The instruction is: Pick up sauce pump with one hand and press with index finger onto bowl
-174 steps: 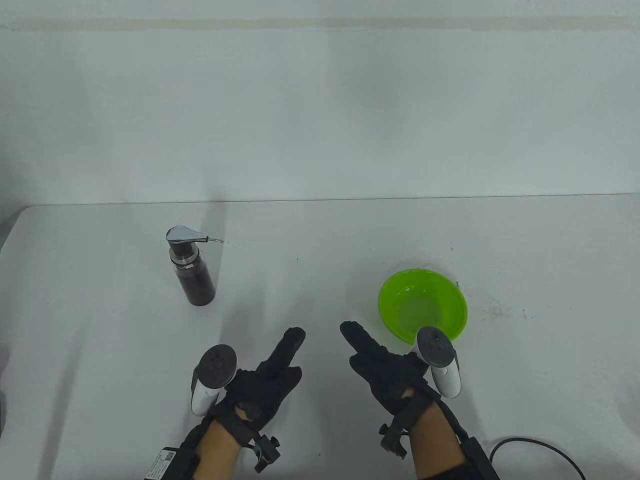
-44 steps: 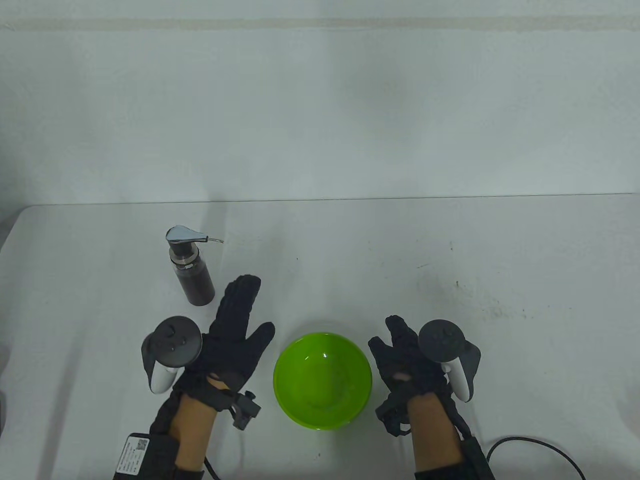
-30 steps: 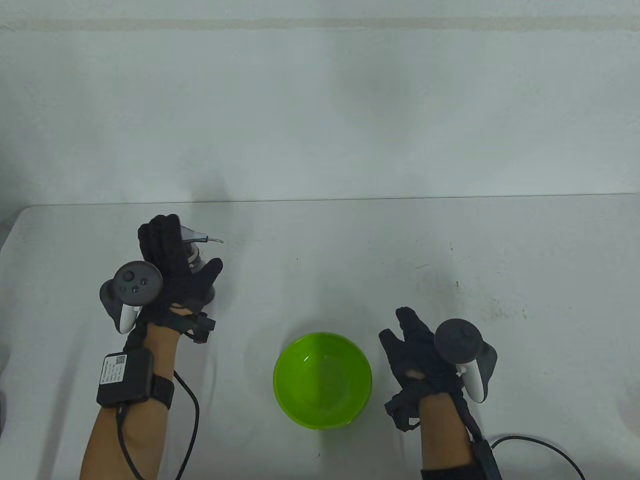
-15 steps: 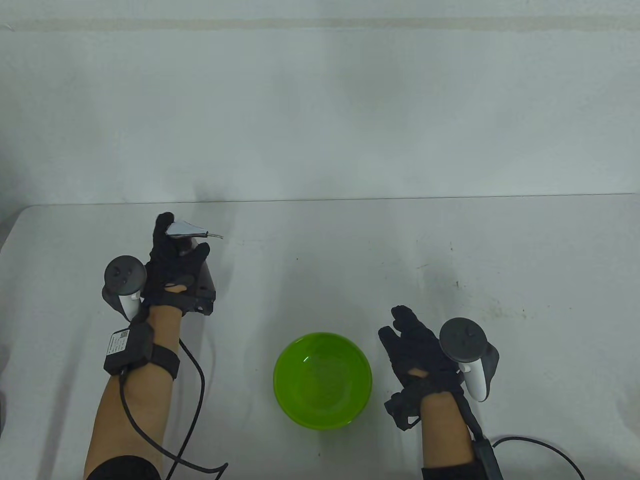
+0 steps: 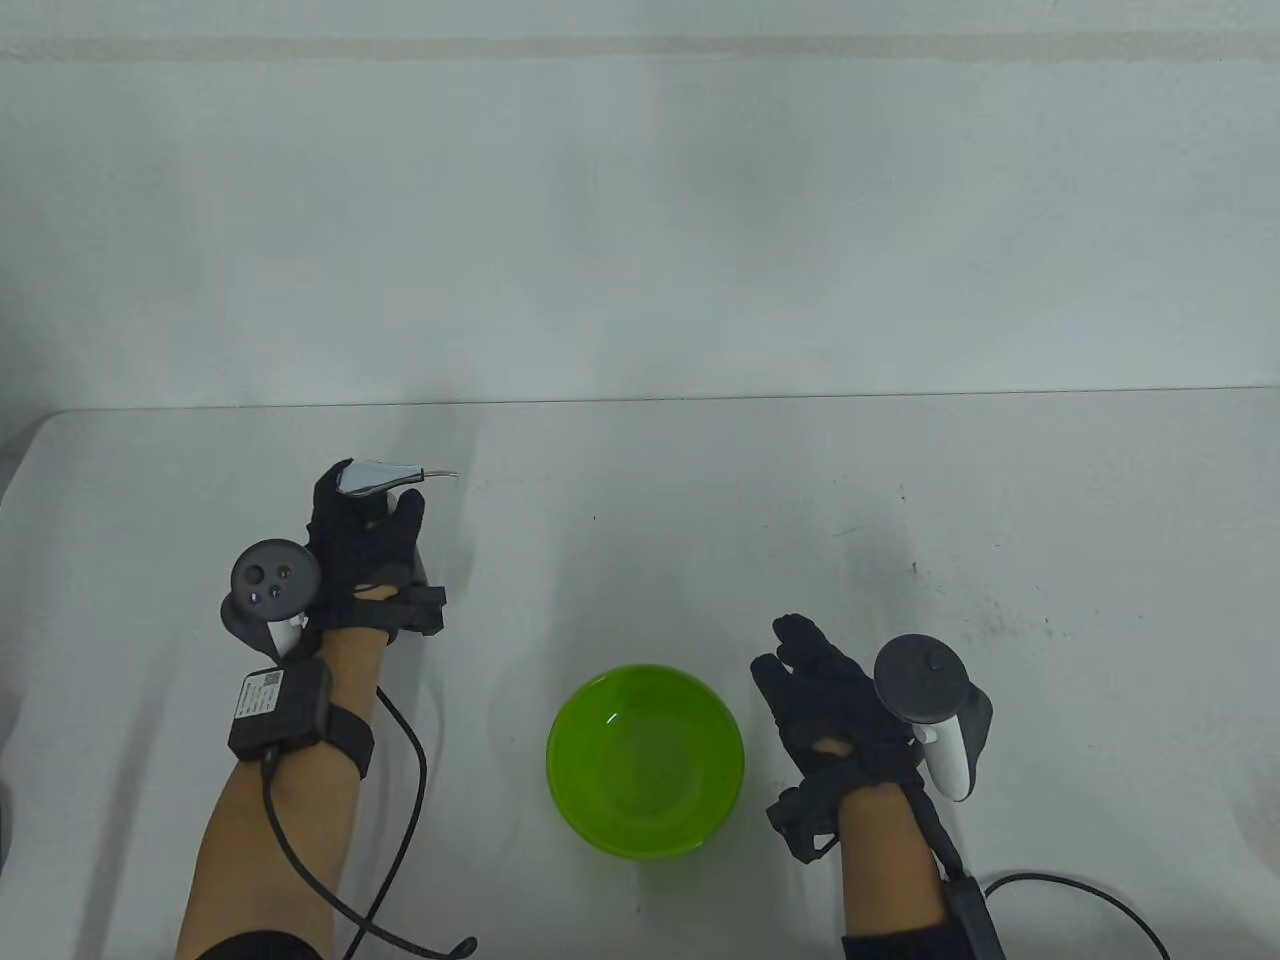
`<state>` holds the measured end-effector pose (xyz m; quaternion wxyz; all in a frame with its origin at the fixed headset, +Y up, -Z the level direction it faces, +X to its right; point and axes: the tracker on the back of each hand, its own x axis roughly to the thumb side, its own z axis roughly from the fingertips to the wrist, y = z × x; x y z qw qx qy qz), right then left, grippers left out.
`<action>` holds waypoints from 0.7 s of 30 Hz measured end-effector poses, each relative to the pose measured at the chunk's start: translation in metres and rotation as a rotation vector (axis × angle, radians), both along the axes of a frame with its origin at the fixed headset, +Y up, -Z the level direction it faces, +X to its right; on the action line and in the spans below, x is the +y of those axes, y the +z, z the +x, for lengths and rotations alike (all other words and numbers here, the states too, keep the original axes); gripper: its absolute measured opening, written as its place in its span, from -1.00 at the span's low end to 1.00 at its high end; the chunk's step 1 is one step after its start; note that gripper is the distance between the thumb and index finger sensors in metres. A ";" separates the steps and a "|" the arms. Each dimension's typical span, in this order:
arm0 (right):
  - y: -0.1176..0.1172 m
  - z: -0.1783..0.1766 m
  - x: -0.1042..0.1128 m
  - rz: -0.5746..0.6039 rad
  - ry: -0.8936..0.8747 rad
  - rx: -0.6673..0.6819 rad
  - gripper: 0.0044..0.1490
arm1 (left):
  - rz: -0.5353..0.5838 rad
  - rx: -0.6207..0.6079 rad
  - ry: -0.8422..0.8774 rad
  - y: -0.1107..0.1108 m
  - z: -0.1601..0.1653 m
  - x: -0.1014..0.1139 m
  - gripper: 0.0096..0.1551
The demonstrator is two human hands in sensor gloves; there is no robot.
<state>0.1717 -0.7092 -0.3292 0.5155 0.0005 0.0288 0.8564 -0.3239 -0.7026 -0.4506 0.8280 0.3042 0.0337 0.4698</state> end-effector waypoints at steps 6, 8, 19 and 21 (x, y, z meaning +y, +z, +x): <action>0.002 -0.007 0.001 0.009 -0.006 0.029 -0.18 | 0.072 -0.068 -0.052 0.046 0.015 0.048 -0.07; 0.002 -0.009 0.000 0.003 -0.008 0.041 -0.17 | 0.089 -0.089 -0.058 0.067 0.022 0.062 -0.07; 0.004 -0.011 0.000 0.019 -0.041 0.047 -0.17 | 0.071 -0.109 -0.075 0.155 0.063 0.050 -0.06; 0.005 -0.011 0.000 0.019 -0.047 0.047 -0.17 | 0.072 -0.120 -0.103 0.163 0.072 0.044 -0.05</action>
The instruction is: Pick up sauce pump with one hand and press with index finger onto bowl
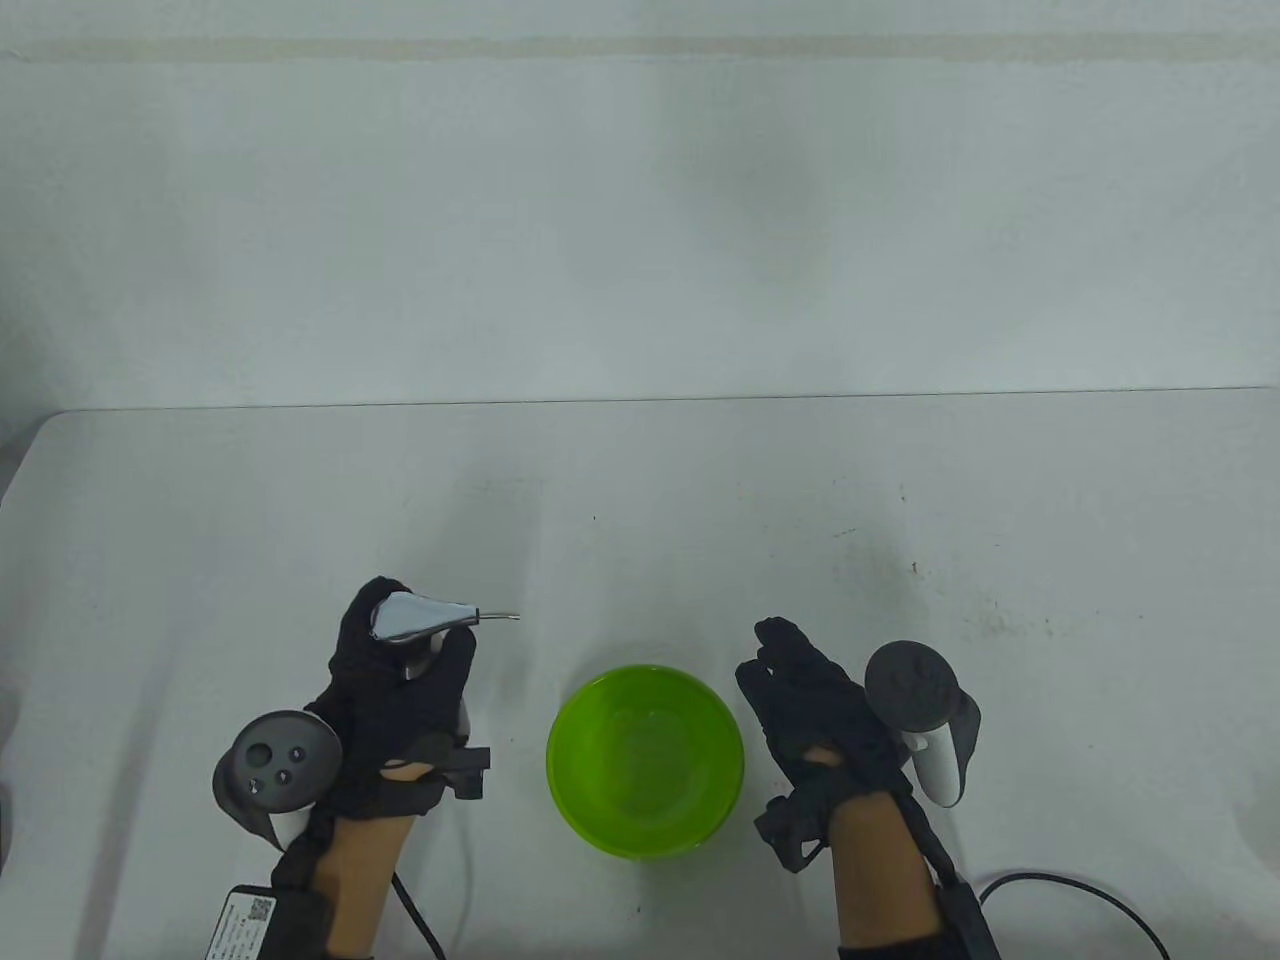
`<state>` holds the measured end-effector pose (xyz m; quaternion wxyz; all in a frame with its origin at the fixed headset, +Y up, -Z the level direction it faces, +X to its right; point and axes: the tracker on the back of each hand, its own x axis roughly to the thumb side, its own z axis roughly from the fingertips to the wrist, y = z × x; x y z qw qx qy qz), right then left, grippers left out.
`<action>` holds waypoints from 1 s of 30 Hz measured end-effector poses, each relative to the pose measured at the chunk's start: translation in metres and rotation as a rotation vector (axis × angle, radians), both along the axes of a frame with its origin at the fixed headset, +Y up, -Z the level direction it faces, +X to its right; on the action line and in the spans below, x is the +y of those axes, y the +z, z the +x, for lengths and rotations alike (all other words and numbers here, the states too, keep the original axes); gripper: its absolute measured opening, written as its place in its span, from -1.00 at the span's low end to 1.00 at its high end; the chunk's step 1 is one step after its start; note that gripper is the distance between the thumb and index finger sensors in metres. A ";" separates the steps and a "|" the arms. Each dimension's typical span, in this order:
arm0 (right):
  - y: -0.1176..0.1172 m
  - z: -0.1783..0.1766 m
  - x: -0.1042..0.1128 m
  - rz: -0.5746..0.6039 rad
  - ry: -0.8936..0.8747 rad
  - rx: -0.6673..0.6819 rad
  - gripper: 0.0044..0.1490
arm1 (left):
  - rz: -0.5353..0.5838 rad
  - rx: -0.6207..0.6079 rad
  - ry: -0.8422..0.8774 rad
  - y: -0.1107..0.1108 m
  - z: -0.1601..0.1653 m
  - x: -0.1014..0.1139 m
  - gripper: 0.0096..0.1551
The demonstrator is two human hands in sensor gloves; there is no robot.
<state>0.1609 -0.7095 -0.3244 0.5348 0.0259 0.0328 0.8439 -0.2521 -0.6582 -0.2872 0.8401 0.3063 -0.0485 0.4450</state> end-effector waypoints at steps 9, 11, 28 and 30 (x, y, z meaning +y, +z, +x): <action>0.001 0.000 0.001 0.007 -0.007 -0.001 -0.18 | -0.039 -0.068 0.010 0.011 0.023 -0.037 0.00; 0.002 0.001 0.003 0.015 -0.008 -0.005 -0.17 | -0.028 -0.080 -0.006 0.010 0.023 -0.038 0.04; 0.001 0.005 0.001 -0.001 -0.005 -0.029 -0.16 | -0.059 -0.137 -0.393 0.014 0.024 -0.032 0.10; 0.001 0.005 0.001 0.001 -0.007 -0.032 -0.16 | -0.066 -0.139 -0.440 0.014 0.028 -0.030 0.07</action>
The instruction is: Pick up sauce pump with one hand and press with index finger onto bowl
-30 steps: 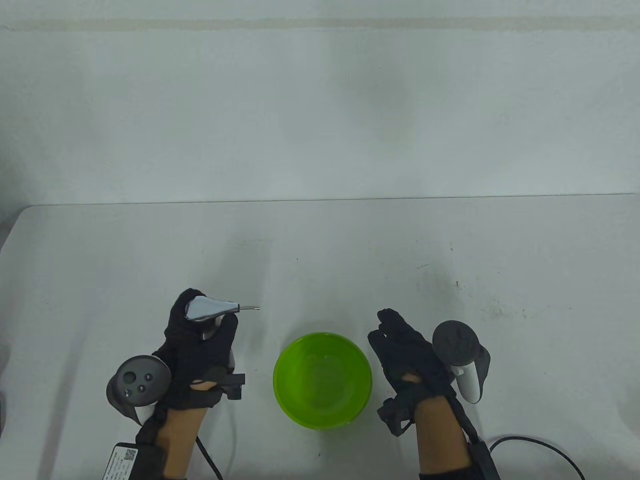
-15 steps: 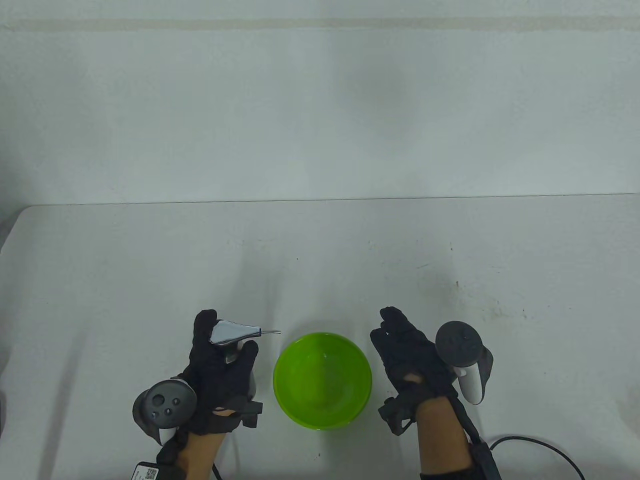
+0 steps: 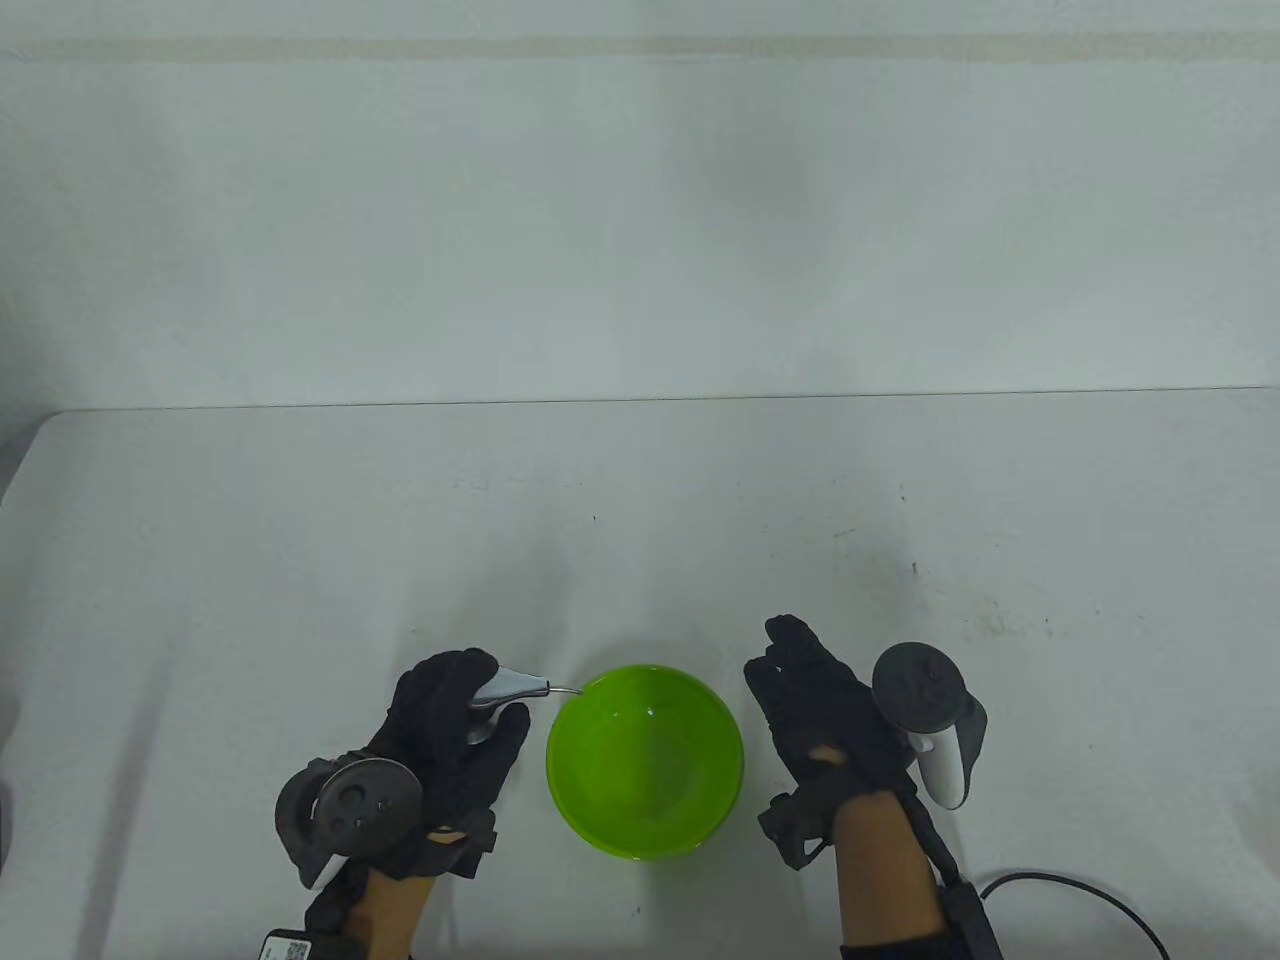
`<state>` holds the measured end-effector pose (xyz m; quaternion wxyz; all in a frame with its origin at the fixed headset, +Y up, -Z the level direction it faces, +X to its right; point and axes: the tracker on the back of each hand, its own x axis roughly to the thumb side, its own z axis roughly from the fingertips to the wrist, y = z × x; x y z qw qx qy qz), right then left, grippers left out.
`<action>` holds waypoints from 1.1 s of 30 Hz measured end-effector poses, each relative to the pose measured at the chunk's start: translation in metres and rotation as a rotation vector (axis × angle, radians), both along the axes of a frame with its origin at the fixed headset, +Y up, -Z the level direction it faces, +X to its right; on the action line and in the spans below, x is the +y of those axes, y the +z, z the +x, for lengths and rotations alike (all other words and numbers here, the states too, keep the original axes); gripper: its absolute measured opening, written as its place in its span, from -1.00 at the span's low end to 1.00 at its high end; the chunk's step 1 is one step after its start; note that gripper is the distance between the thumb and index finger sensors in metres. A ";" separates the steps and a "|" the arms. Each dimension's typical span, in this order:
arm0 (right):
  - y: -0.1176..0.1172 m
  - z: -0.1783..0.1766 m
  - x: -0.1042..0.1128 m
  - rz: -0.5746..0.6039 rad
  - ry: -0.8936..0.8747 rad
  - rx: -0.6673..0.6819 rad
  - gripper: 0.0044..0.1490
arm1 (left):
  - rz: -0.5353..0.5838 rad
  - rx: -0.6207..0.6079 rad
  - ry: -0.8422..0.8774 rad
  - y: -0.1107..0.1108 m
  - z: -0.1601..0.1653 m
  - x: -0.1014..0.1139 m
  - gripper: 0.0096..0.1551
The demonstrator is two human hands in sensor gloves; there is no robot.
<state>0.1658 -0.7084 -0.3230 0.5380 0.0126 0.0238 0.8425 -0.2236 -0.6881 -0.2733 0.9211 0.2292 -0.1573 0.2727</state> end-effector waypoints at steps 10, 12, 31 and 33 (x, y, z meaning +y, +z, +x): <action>0.000 0.001 0.000 0.001 -0.004 -0.008 -0.17 | 0.003 0.009 -0.103 -0.001 0.012 -0.003 -0.04; 0.000 0.001 0.000 0.000 -0.004 -0.007 -0.16 | 0.006 0.013 -0.103 -0.001 0.012 -0.003 -0.06; 0.000 0.001 0.000 -0.004 -0.005 -0.004 -0.17 | 0.026 0.032 -0.090 0.002 0.015 -0.001 -0.08; 0.000 0.001 0.000 -0.003 -0.006 -0.005 -0.16 | 0.031 0.029 -0.094 0.002 0.016 -0.001 -0.06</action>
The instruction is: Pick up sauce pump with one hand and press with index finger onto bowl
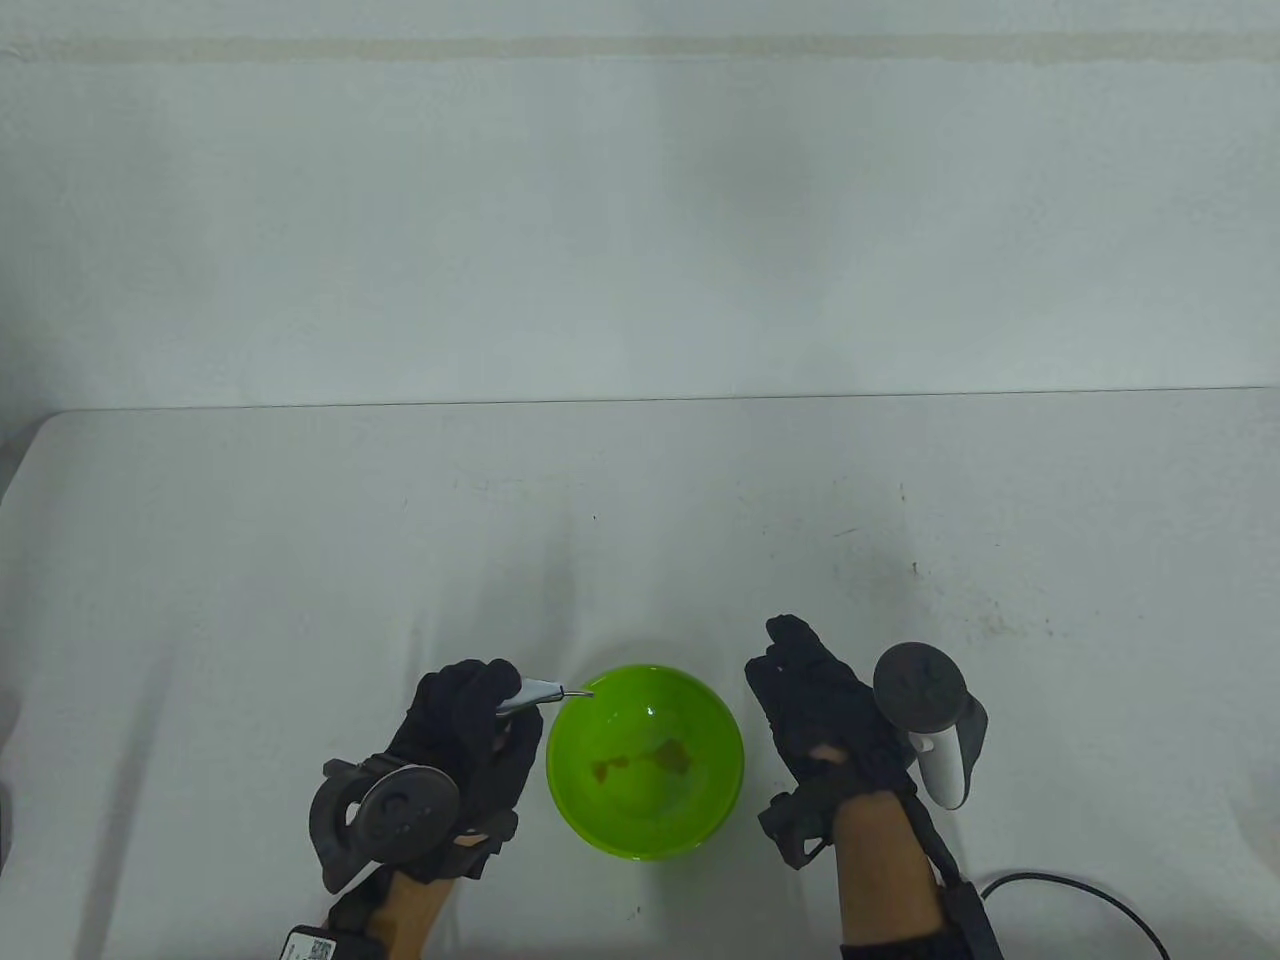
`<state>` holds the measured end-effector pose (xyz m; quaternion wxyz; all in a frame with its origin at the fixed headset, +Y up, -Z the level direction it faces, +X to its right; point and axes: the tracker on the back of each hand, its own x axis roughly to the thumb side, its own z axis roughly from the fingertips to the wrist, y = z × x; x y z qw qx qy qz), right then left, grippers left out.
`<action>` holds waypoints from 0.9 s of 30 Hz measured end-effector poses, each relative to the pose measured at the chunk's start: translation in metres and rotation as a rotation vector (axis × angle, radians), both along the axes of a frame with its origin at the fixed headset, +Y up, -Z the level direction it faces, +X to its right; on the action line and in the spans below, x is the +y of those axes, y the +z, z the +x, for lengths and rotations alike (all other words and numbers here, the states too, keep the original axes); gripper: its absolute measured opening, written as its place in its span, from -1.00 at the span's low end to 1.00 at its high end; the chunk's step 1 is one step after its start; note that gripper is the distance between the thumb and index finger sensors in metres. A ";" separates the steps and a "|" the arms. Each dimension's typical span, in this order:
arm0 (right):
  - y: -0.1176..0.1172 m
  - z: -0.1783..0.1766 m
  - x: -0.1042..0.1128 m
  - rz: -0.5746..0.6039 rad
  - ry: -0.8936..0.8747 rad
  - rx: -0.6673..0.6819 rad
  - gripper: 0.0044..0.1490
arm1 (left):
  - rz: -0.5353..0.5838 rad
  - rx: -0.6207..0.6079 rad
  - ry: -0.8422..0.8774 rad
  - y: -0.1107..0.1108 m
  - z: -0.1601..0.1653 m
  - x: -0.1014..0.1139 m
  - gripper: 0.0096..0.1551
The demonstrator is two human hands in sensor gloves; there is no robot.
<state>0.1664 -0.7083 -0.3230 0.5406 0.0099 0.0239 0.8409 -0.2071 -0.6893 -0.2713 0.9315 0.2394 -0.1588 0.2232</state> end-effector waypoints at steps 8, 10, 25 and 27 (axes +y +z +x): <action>0.000 -0.001 -0.001 -0.006 0.007 0.004 -0.17 | -0.005 0.006 -0.013 0.000 0.003 0.001 -0.06; 0.000 -0.001 -0.001 -0.008 0.007 0.005 -0.17 | -0.010 0.003 -0.011 -0.001 0.002 0.001 -0.10; 0.000 -0.002 -0.001 -0.009 -0.003 0.011 -0.17 | -0.001 0.017 0.021 0.001 -0.002 0.002 -0.13; -0.001 -0.002 0.000 -0.008 -0.008 0.011 -0.17 | -0.007 0.028 0.029 0.000 -0.003 0.002 -0.07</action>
